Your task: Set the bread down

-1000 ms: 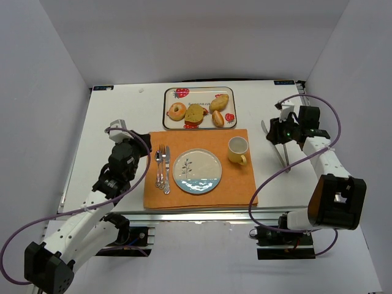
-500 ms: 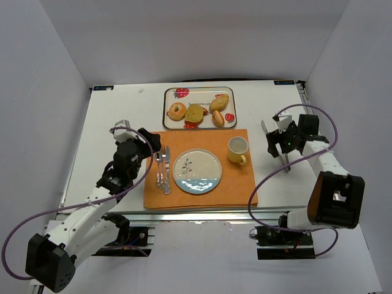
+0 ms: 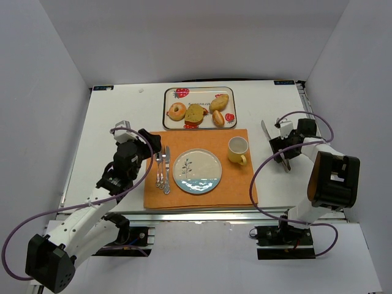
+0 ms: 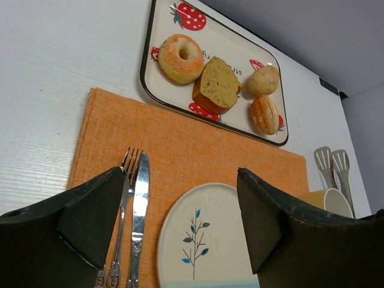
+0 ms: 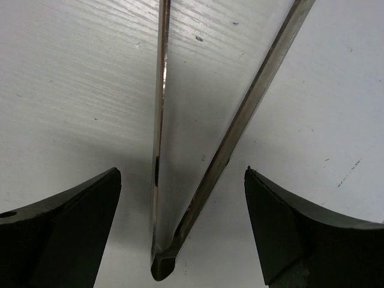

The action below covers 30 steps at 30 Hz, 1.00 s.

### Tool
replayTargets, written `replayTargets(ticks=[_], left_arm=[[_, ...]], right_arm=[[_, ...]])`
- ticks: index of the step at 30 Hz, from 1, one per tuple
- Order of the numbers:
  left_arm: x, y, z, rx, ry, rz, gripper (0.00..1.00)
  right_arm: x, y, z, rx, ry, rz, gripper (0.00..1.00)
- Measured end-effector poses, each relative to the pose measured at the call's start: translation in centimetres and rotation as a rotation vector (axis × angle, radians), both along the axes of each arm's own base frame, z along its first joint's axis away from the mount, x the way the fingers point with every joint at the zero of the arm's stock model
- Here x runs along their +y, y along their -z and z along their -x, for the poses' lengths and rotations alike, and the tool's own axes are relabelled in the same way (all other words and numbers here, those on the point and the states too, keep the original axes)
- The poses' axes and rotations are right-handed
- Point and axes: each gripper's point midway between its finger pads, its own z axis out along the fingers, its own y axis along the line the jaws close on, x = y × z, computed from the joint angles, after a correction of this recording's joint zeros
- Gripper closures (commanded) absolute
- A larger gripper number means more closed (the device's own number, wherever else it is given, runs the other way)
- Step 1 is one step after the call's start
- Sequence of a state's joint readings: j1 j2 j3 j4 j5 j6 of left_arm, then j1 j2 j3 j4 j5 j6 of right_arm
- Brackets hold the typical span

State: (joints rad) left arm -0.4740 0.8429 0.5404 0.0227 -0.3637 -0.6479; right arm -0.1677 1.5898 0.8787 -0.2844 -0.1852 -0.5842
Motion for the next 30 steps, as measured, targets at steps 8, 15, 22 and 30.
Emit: replayTargets(ticks=[8, 15, 22, 30], left_arm=[[0.0, 0.4, 0.1, 0.008, 0.000, -0.002, 0.14], [0.1, 0.5, 0.1, 0.011, 0.000, -0.006, 0.14], [0.1, 0.6, 0.2, 0.016, 0.000, -0.009, 0.14], [0.1, 0.7, 0.1, 0.017, 0.000, -0.008, 0.14]], right_arm=[[0.1, 1.3, -0.9, 0.035, 0.008, -0.066, 0.29], [-0.5, 1.4, -2.0, 0.014, 0.026, -0.090, 0.66], [-0.5, 1.1, -2.3, 0.000, 0.023, -0.131, 0.80], [3.9, -7.8, -6.6, -0.095, -0.082, -0.371, 0.66]])
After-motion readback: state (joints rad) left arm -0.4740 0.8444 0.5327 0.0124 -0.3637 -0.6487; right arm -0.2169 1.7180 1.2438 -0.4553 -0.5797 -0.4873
